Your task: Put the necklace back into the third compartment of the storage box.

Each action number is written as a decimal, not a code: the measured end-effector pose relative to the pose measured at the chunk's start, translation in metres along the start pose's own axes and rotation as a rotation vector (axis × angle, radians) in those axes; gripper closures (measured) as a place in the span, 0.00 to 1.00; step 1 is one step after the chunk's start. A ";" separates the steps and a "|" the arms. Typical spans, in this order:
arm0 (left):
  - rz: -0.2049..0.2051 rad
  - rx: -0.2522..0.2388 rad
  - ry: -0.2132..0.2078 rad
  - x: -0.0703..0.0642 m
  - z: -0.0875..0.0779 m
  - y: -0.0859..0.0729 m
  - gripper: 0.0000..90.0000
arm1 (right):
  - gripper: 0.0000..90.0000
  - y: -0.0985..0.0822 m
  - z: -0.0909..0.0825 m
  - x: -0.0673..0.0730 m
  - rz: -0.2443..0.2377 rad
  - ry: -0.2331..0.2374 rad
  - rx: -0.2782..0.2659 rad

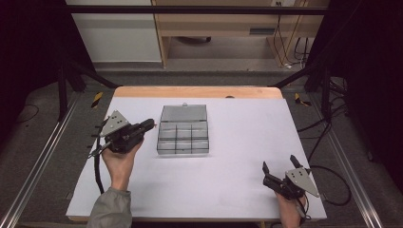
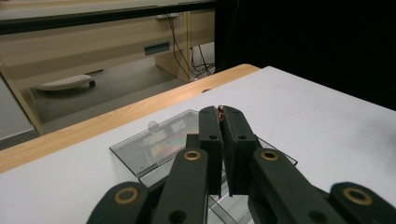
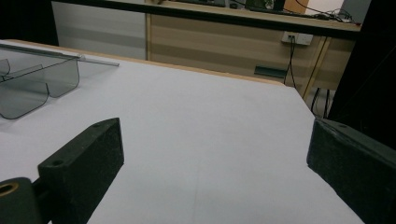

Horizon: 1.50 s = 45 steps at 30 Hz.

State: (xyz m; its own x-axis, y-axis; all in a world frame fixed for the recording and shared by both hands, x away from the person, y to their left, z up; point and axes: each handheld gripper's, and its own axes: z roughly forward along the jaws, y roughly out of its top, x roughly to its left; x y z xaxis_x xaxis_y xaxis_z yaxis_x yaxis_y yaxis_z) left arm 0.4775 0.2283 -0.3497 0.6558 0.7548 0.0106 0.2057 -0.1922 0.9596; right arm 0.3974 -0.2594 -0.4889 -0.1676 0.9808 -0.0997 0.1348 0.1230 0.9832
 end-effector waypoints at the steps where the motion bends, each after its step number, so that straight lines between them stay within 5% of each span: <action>1: 0.004 0.005 0.001 0.000 0.003 0.001 0.96 | 0.05 0.000 0.000 0.000 0.000 0.000 0.000; 23: 0.032 -0.008 -0.020 -0.006 0.051 0.013 0.96 | 0.05 0.000 0.000 0.000 0.005 -0.001 0.000; 45: 0.019 0.047 -0.063 -0.011 0.101 0.002 0.96 | 0.05 0.000 0.000 -0.001 0.007 0.000 0.004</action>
State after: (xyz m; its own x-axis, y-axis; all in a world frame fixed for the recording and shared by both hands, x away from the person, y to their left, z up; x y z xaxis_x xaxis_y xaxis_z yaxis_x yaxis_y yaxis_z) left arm 0.5437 0.1563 -0.3761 0.7040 0.7101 0.0091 0.2262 -0.2364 0.9450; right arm 0.3978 -0.2600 -0.4888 -0.1663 0.9817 -0.0931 0.1397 0.1169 0.9833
